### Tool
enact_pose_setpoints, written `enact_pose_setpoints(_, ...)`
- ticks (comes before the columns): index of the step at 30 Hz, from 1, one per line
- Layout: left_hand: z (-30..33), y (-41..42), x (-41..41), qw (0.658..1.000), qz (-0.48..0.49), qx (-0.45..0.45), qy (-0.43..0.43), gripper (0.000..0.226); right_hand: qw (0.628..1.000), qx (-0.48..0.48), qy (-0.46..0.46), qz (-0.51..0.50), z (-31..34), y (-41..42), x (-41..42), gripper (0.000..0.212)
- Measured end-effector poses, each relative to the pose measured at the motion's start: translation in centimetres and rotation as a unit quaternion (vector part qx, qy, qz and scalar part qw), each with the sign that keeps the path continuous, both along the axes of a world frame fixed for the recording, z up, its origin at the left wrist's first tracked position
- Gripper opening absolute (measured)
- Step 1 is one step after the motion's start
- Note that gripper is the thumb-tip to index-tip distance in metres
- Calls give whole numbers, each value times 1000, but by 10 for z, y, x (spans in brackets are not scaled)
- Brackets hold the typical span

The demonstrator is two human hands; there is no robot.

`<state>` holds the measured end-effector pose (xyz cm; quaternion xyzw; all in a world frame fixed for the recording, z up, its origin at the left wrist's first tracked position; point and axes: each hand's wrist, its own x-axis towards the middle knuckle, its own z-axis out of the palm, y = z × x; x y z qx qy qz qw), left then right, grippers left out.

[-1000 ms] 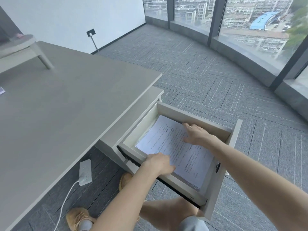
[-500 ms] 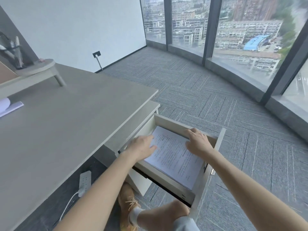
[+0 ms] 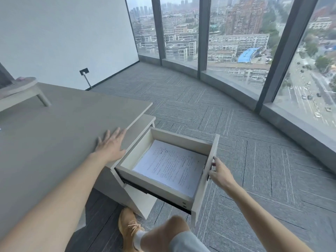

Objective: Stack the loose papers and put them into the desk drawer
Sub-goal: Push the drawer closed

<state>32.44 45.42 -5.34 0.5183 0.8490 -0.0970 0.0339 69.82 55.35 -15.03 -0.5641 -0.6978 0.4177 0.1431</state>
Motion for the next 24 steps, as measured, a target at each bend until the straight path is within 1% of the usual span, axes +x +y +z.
enact_pose_setpoints(2, -4, -2, -10, 1000, -18, 8, 3, 94, 1000, -10, 26, -7, 2, 0, -2, 65)
enact_pose_setpoints(5, -2, 2, -22, 999, -33, 14, -1, 98, 999, -38, 33, 13, 4, 0, -7, 66)
enact_pose_setpoints(11, -4, 16, -30, 1000, -22, 22, 0, 96, 994, -73, 68, 41, 2, 4, -35, 69)
enact_pose_setpoints(16, -9, 18, -32, 999, -19, 41, -4, 99, 989, -88, 99, 64, -4, 4, -69, 77)
enact_pose_setpoints(24, -12, 18, -33, 998, -24, 50, -3, 96, 982, -99, 117, 107, -9, 8, -126, 82)
